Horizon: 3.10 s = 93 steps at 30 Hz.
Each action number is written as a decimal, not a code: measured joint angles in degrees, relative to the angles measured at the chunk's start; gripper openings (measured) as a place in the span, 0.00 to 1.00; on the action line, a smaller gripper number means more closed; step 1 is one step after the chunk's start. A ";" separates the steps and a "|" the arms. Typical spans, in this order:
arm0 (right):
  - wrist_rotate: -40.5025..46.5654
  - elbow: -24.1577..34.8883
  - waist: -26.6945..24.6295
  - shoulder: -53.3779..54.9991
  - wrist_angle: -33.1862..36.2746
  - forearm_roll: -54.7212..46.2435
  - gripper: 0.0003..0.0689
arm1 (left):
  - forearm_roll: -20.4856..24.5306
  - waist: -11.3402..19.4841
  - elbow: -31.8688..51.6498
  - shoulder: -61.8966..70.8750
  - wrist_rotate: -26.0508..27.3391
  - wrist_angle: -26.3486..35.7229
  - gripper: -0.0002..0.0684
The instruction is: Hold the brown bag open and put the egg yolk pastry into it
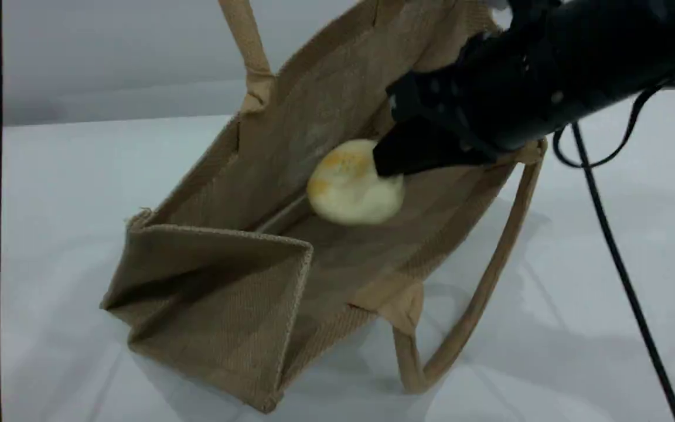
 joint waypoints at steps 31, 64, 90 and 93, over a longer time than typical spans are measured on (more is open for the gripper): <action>35.36 -2.25 -6.55 -34.28 6.22 -41.73 0.64 | 0.30 -2.14 0.71 6.90 1.57 -0.24 0.12; 70.84 -2.25 -6.55 -60.49 18.68 -76.80 0.64 | 2.99 -10.84 0.78 29.73 1.79 -8.72 0.13; 71.58 -2.30 -6.55 -62.67 22.03 -79.41 0.64 | 7.62 -11.32 -0.88 28.49 -0.20 0.12 0.69; 72.18 -2.30 -6.55 -64.36 22.94 -79.89 0.64 | 4.80 -11.32 -2.40 26.82 0.48 0.12 0.71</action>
